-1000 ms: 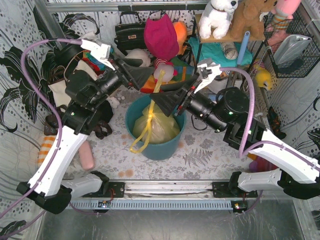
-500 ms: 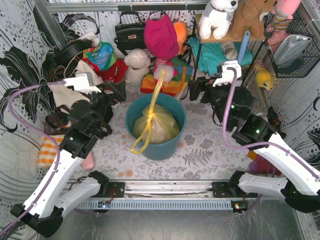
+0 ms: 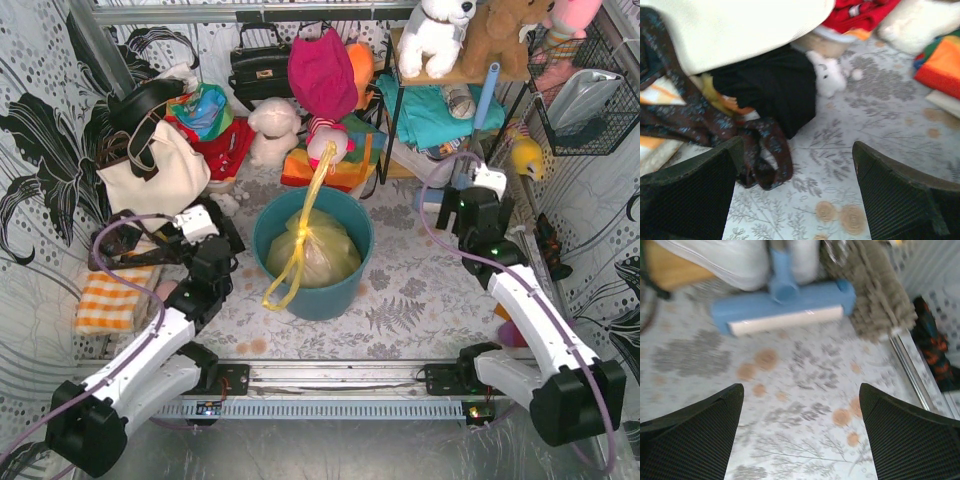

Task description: Tie the trash bag

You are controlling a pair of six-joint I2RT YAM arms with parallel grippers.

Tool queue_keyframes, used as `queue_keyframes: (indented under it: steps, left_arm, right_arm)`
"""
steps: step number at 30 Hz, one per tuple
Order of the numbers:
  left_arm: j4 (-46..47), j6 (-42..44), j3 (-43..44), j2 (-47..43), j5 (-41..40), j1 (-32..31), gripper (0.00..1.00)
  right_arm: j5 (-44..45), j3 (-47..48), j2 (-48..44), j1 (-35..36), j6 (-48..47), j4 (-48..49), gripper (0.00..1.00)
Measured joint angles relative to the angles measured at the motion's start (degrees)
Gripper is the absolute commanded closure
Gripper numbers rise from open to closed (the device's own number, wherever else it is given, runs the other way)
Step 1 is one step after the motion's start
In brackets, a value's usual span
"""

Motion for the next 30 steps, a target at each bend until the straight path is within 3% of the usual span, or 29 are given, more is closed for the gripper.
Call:
queue_keyframes:
  steps: [3,8,17,23,30]
  left_arm:
    - [3.48,0.04,-4.7,-0.04,-2.14,1.07,0.02]
    - [13.81,1.62,-11.32,2.34,-2.93,3.21,0.02]
    - [35.39,7.54,-19.58,15.45,2.93,5.11,0.02]
    - [50.36,12.35,-19.12,23.98,9.73,5.75,0.02]
    - [58.01,17.84,-16.83,32.41,18.21,7.52,0.02]
  right_arm:
    - [-0.7,-7.26,0.0,-5.55,0.37,3.3,0.03]
    - [0.26,-18.18,1.07,-8.26,-0.44,12.52,0.03]
    - [3.93,-35.71,8.94,-8.74,-7.43,43.89,0.03]
    - [0.15,-38.58,15.87,-9.11,-9.44,61.96,0.03]
    - [-3.96,-38.58,25.18,-9.7,-13.03,76.96,0.03]
